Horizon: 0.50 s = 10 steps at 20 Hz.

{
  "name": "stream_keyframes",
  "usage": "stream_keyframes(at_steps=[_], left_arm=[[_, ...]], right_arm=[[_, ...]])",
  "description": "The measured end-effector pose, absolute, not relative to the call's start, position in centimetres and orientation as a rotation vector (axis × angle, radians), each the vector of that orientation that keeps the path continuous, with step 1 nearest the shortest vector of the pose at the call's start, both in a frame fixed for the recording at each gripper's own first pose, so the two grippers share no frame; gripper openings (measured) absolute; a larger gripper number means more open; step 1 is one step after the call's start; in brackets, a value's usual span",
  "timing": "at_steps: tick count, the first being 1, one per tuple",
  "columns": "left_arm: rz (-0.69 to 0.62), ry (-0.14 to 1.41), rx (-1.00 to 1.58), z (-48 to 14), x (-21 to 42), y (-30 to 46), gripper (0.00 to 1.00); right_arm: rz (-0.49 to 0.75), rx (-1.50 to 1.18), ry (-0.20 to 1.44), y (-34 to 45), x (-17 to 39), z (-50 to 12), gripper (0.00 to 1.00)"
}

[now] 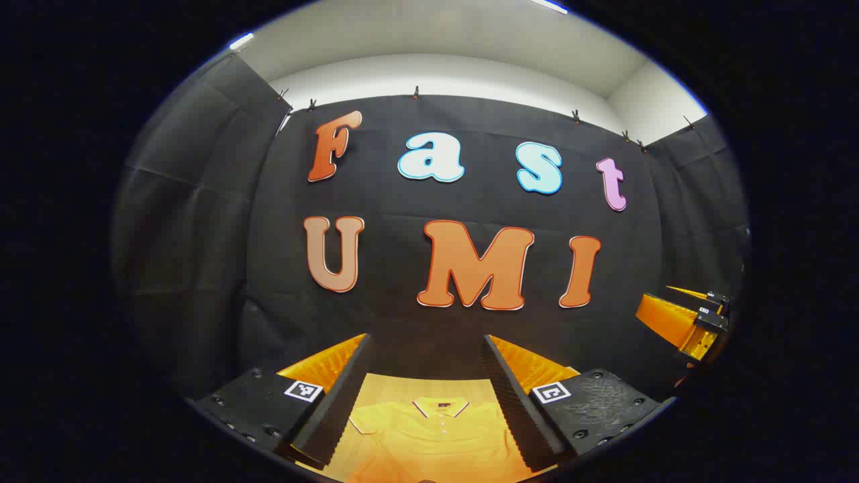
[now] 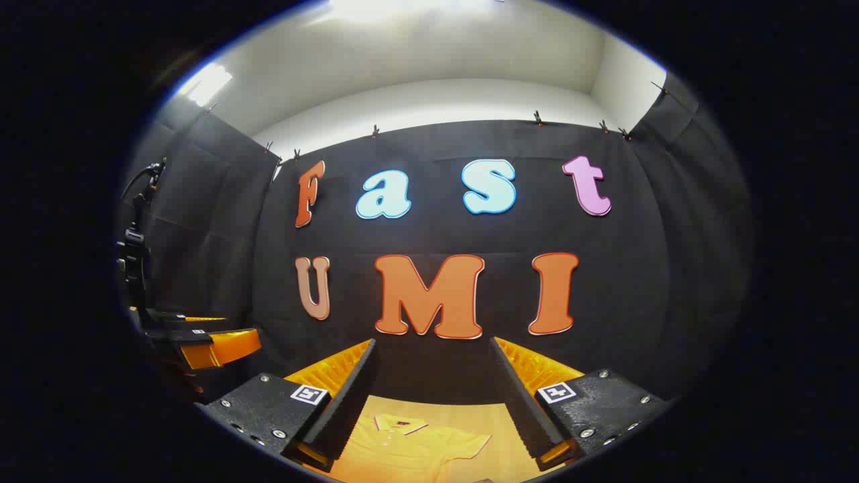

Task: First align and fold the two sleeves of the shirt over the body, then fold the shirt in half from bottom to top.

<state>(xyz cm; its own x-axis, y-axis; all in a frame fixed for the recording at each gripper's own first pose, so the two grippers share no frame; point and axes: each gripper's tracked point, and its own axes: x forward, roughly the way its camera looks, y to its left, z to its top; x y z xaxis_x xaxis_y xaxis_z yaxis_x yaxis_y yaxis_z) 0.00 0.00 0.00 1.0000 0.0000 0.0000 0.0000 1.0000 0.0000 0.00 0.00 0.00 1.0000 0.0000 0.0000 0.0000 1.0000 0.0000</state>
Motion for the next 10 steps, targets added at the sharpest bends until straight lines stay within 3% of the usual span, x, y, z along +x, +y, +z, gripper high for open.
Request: stream_keyframes(at_steps=[3,6,10], left_arm=[[0.021,-0.023,0.011,-1.4,-0.5,-0.3,0.95],[0.041,0.029,-0.008,-4.8,0.2,0.8,0.95],[0.067,0.055,0.026,-5.9,3.6,7.0,0.97]], right_arm=[[0.031,-0.004,0.017,0.1,0.4,-2.4,0.94],[0.032,-0.027,0.044,0.5,1.5,-4.9,1.0],[-0.032,-0.046,0.032,1.3,3.7,-5.4,0.98]])
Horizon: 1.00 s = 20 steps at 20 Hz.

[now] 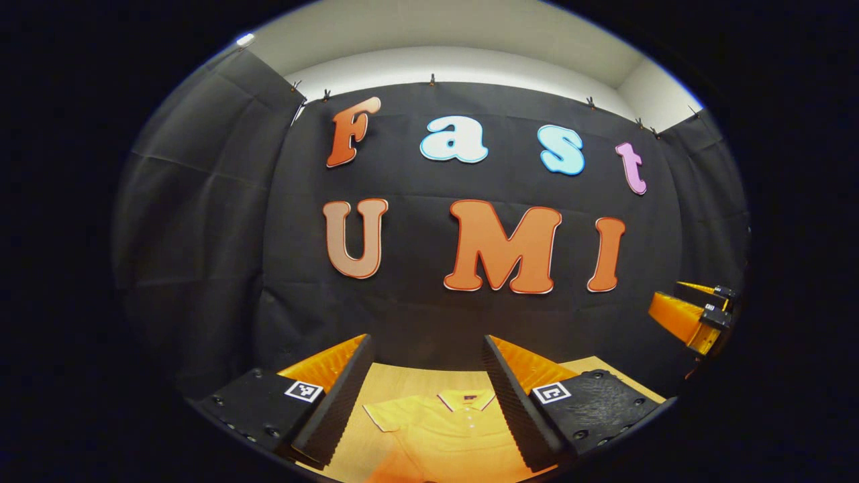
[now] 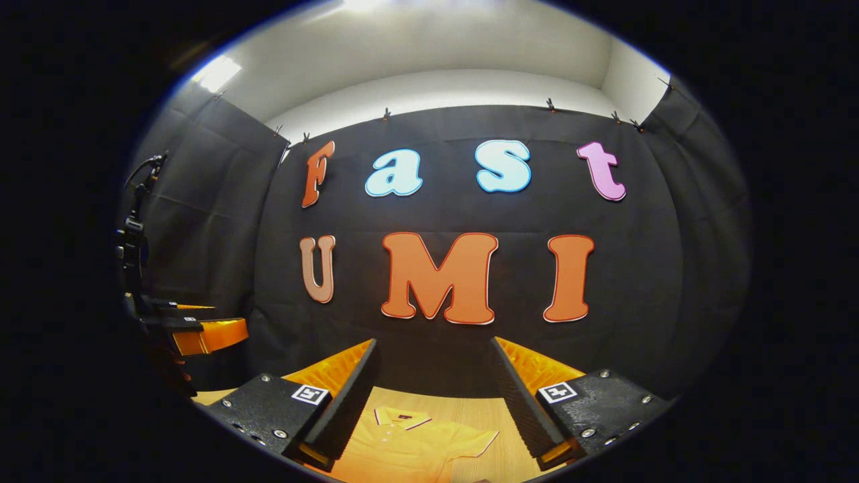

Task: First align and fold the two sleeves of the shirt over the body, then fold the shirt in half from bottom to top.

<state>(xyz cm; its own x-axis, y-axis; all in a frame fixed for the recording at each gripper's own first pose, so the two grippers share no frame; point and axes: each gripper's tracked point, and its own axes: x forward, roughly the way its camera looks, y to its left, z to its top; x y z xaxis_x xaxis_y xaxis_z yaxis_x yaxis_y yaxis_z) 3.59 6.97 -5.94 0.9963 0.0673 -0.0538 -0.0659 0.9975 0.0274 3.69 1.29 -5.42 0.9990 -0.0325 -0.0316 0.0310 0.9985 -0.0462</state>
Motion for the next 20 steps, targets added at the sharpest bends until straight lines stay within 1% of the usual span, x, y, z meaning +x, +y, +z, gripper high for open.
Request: stream_keyframes(at_steps=[2,3,4,5,7,8,10,11,13,15,18,20], left_arm=[[0.05,0.048,0.051,-5.5,5.3,9.5,0.97],[0.029,0.054,0.061,-5.9,6.2,10.4,0.97],[-0.011,0.059,0.053,-6.4,7.4,11.0,0.97],[-0.038,0.071,0.042,-7.1,8.2,11.5,0.95],[-0.071,0.117,0.035,-9.1,9.6,12.0,0.98],[-0.09,0.116,0.03,-9.5,9.9,11.7,0.97],[-0.12,0.051,0.024,-8.4,10.2,10.6,0.97],[-0.12,0.027,0.032,-7.8,10.0,10.2,0.97],[-0.08,0.037,0.03,-8.6,9.9,9.6,0.98],[-0.082,0.032,0.013,-8.5,9.5,8.2,0.97],[-0.053,0.026,0.039,-8.3,9.3,7.9,0.98],[-0.045,0.024,0.037,-8.2,8.8,7.3,0.97]], right_arm=[[-0.085,-0.055,0.018,1.9,5.3,-5.7,0.98],[-0.104,-0.033,0.02,2.4,5.9,-6.2,0.98],[-0.133,-0.002,0.038,2.5,6.3,-7.0,1.0],[-0.19,0.004,0.069,1.7,6.6,-8.2,0.98],[-0.274,-0.028,0.117,0.0,6.5,-9.8,0.98],[-0.303,-0.042,0.139,-1.0,6.5,-10.7,0.98],[-0.345,-0.067,0.195,-3.1,6.6,-12.8,0.98],[-0.345,-0.076,0.212,-4.0,6.8,-13.7,0.98],[-0.338,-0.065,0.273,-5.5,7.8,-16.6,0.98],[-0.328,-0.046,0.361,-6.8,8.8,-20.3,0.98],[-0.325,0.002,0.475,-8.4,9.5,-24.9,0.98],[-0.345,0.037,0.573,-10.2,10.2,-28.9,0.98]])
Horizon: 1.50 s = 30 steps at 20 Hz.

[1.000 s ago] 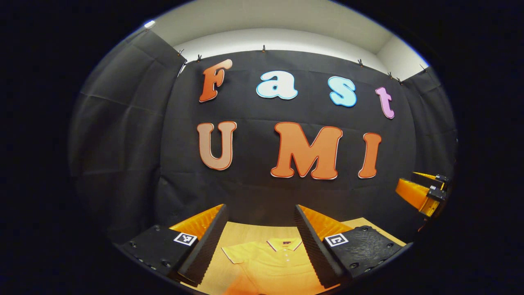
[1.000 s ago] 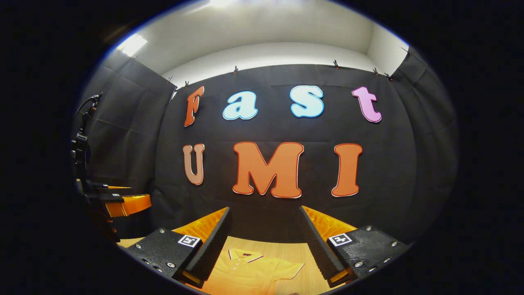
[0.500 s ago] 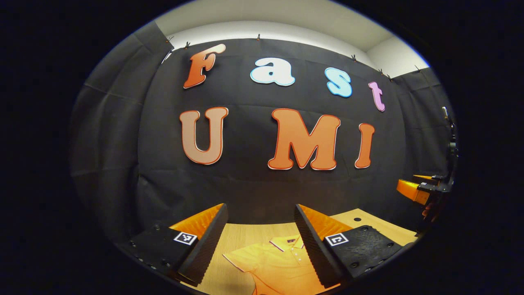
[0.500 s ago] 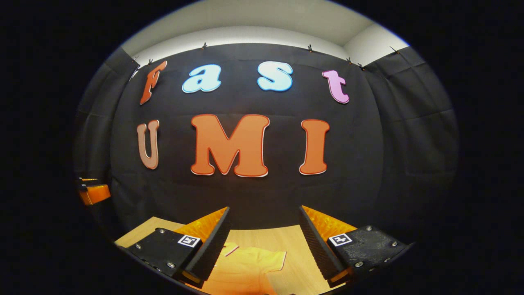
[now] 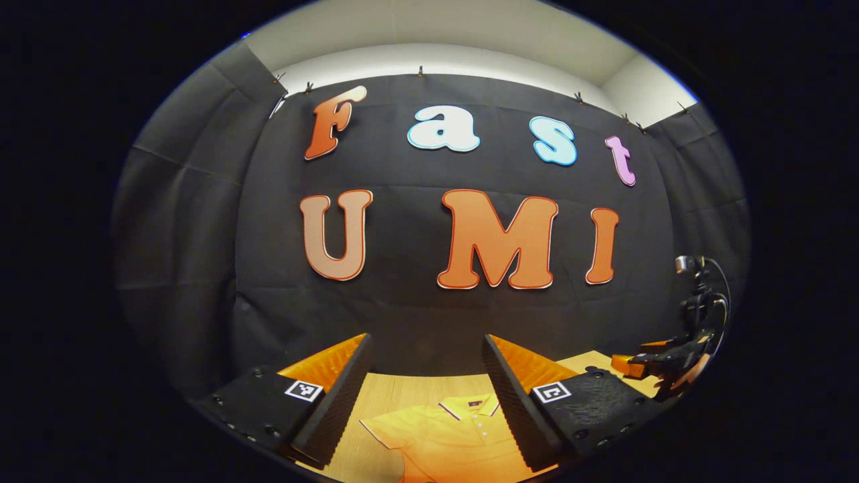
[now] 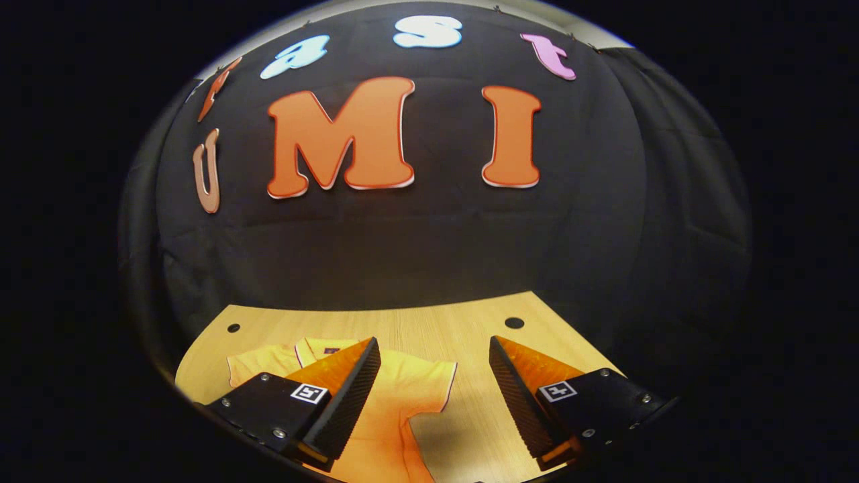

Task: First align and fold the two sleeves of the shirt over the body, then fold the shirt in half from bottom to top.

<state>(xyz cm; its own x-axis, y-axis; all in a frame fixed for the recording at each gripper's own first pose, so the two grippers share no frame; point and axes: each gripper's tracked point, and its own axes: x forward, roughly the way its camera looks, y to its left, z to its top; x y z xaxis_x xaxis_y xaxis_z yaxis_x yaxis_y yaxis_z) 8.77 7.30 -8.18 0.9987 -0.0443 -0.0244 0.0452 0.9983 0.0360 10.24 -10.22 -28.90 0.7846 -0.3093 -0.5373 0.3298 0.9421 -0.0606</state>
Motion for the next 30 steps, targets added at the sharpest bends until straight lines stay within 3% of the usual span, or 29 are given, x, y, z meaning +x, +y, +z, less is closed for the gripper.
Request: stream_keyframes(at_steps=[7,19,27,30], left_arm=[[0.051,0.046,0.086,-8.6,8.0,8.7,0.97],[0.179,0.182,0.152,-12.7,6.7,10.1,0.97],[0.224,0.277,0.191,-15.5,6.1,9.8,0.99],[0.236,0.293,0.197,-16.0,6.0,10.1,0.99]], right_arm=[[-0.341,0.174,0.906,-11.4,10.9,-40.3,0.98],[-0.306,0.253,1.314,-13.5,11.3,-50.5,0.95],[-0.292,0.219,1.536,-13.5,12.4,-54.9,0.8],[-0.342,0.2,1.581,-14.1,12.3,-55.2,0.72]])
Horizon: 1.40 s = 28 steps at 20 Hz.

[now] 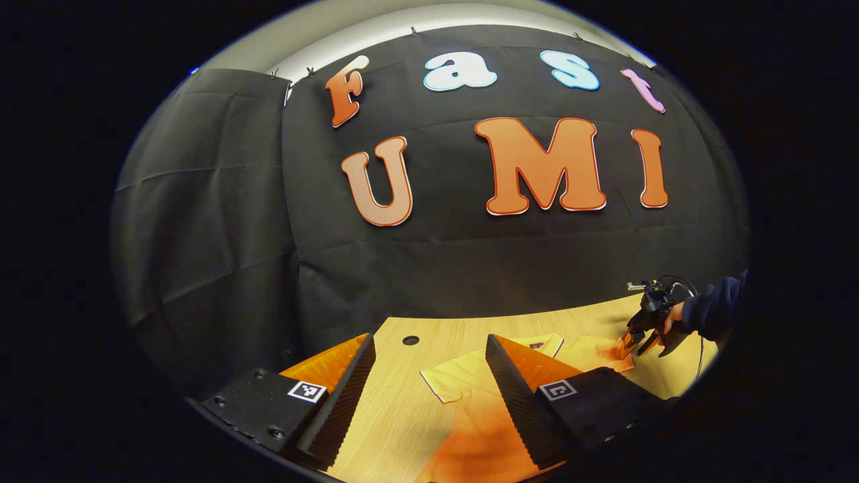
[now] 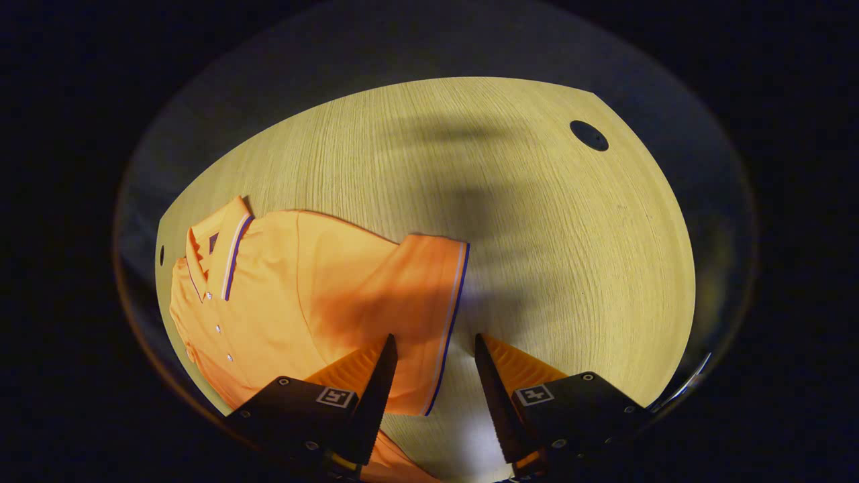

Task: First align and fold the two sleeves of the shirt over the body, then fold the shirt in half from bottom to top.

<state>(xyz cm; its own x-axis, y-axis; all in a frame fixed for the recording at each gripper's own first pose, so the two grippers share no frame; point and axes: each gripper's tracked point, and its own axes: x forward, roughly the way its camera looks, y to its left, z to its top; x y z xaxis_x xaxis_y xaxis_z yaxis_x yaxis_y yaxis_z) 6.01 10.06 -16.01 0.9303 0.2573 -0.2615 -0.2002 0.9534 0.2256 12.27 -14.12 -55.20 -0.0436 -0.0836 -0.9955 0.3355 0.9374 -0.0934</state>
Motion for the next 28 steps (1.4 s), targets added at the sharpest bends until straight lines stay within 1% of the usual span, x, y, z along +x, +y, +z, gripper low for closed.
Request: stream_keyframes(at_steps=[2,3,5,6,7,8,9,10,11,12,13,19,24,25,26,27,28], left_arm=[[0.236,0.304,0.197,-16.4,5.9,9.9,0.99],[0.236,0.31,0.197,-16.6,5.9,9.9,0.99],[0.227,0.313,0.199,-16.7,5.7,9.8,0.99],[0.228,0.314,0.193,-16.8,5.8,9.9,0.99],[0.235,0.309,0.18,-16.8,5.7,10.4,0.99],[0.238,0.317,0.174,-17.2,5.8,10.5,0.98],[0.239,0.321,0.169,-17.3,5.6,10.7,0.99],[0.242,0.321,0.167,-17.3,5.4,11.0,0.99],[0.242,0.325,0.163,-17.6,5.4,11.1,0.99],[0.243,0.329,0.159,-17.7,5.3,11.3,1.0],[0.242,0.338,0.155,-18.1,5.3,11.5,0.99],[0.264,0.355,0.139,-19.2,4.4,12.8,0.99],[0.3,0.381,0.107,-20.5,3.9,14.4,0.98],[0.309,0.39,0.103,-20.8,3.7,14.7,0.99],[0.312,0.395,0.097,-21.1,3.7,14.8,0.99],[0.314,0.406,0.084,-21.5,3.7,15.0,0.99],[0.312,0.418,0.071,-21.8,4.0,15.1,0.99]], right_arm=[[-0.379,0.216,1.606,-13.8,12.3,-55.4,0.64],[-0.394,0.232,1.614,-13.5,12.4,-55.5,0.57],[-0.374,0.222,1.603,-13.5,12.7,-55.2,0.37],[-0.333,0.236,1.591,-13.3,12.8,-55.2,0.28],[-0.334,0.292,1.594,-12.9,12.9,-55.0,0.11],[-0.314,0.367,1.59,-12.2,12.9,-55.1,0.11],[-0.324,0.379,1.564,-12.2,13.4,-54.7,0.11],[-0.316,0.347,1.497,-12.6,14.5,-53.7,0.1],[-0.3,0.34,1.481,-12.3,14.7,-52.8,0.11],[-0.285,0.335,1.477,-11.8,15.0,-52.2,0.1],[-0.266,0.334,1.464,-10.8,15.4,-51.9,0.1],[-0.147,0.251,1.425,-5.3,17.5,-49.3,0.1],[-0.038,0.331,1.423,0.2,18.2,-48.2,0.1],[-0.012,0.368,1.438,1.1,18.1,-46.8,0.19],[0.003,0.37,1.439,1.3,18.0,-47.5,0.25],[0.016,0.357,1.413,1.4,18.2,-47.2,0.47],[0.018,0.354,1.4,1.3,18.3,-46.8,0.51]])
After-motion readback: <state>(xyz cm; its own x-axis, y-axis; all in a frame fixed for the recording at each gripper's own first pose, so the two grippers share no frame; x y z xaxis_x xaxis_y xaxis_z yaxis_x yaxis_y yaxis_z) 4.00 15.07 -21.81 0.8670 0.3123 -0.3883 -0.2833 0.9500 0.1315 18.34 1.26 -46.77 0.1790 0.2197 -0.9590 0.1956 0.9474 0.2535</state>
